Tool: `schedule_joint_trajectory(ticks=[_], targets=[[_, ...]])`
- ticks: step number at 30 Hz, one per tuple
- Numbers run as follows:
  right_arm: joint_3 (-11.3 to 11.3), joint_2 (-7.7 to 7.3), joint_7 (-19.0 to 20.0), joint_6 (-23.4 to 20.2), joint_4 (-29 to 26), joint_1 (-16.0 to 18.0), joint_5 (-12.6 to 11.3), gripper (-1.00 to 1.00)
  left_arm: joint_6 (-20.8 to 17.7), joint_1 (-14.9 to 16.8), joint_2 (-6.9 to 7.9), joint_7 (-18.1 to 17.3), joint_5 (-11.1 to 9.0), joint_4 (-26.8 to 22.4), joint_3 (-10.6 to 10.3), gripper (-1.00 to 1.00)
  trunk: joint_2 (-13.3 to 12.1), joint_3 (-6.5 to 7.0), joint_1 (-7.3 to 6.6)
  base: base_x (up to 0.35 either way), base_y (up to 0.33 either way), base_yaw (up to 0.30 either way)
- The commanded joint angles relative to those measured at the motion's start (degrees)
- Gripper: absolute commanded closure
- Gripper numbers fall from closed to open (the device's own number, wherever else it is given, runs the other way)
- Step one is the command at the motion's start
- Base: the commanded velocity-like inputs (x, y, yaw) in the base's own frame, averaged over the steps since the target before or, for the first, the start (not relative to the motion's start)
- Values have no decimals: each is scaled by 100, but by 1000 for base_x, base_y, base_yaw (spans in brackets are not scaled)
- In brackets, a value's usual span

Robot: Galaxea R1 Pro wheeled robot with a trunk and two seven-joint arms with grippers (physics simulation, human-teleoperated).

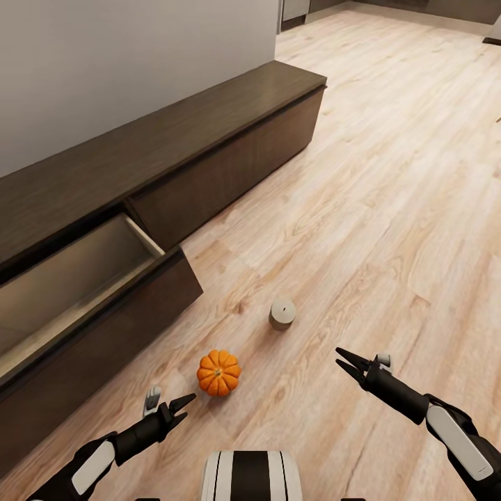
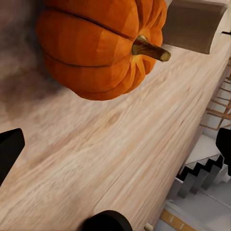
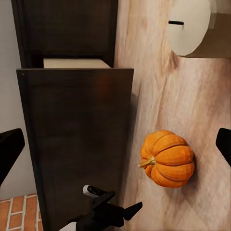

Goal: Place each of the two pumpkins and all three candles from the living room inside a cabinet in the living room (use any cabinet), then make sure every cabinet is closed, and position the cauldron so it is next to a table in the living room.

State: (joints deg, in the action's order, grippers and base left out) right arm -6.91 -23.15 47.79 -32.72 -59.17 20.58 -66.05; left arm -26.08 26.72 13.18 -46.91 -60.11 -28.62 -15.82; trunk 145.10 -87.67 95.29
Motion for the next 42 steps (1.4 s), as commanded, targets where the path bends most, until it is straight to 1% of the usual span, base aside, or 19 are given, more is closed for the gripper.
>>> schedule_joint_trajectory(ticks=[1,15,20,26,27,28,29,32,33,36,42], targets=[[-12,-5,-6,-41,2,2,-58,-100,-46,3,6,-2,-59,0,-27,-100,1,-3,0,43,0,0],[-12,-5,-6,-41,2,4,-58,-100,-30,2,9,29,-53,-2,-27,-100,1,-3,0,80,-31,0],[-12,-5,-6,-41,2,3,-58,-100,-28,2,9,59,-53,2,-25,-100,1,-3,0,159,-1,0],[-12,-5,-4,-41,2,4,-58,-100,-22,4,41,106,-55,24,5,-100,1,-3,0,24,0,0],[-12,-5,-5,-41,2,5,-58,-100,-18,3,42,124,-51,39,47,-100,1,-3,0,4,0,0],[-12,-5,-1,-41,2,3,-58,-100,-11,5,43,224,-44,57,153,-100,1,-3,0,2,0,0],[-12,-5,-3,-41,2,1,-58,-100,-9,3,44,313,-41,64,207,-100,1,-3,0,1,0,0],[-12,-5,-6,-41,2,3,-58,-100,-2,2,32,624,-46,74,291,-100,1,-3,0,0,0,0],[-12,-5,-6,-41,2,3,-58,-100,1,1,24,667,-47,74,300,-100,1,-3,0,0,0,0],[-12,-5,-1,-41,3,3,-58,-100,12,1,12,729,-49,76,321,-100,1,-3,0,0,0,0],[-12,-10,14,-41,2,2,-58,-100,81,2,4,744,-47,76,333,-100,1,-3,0,0,0,0]])
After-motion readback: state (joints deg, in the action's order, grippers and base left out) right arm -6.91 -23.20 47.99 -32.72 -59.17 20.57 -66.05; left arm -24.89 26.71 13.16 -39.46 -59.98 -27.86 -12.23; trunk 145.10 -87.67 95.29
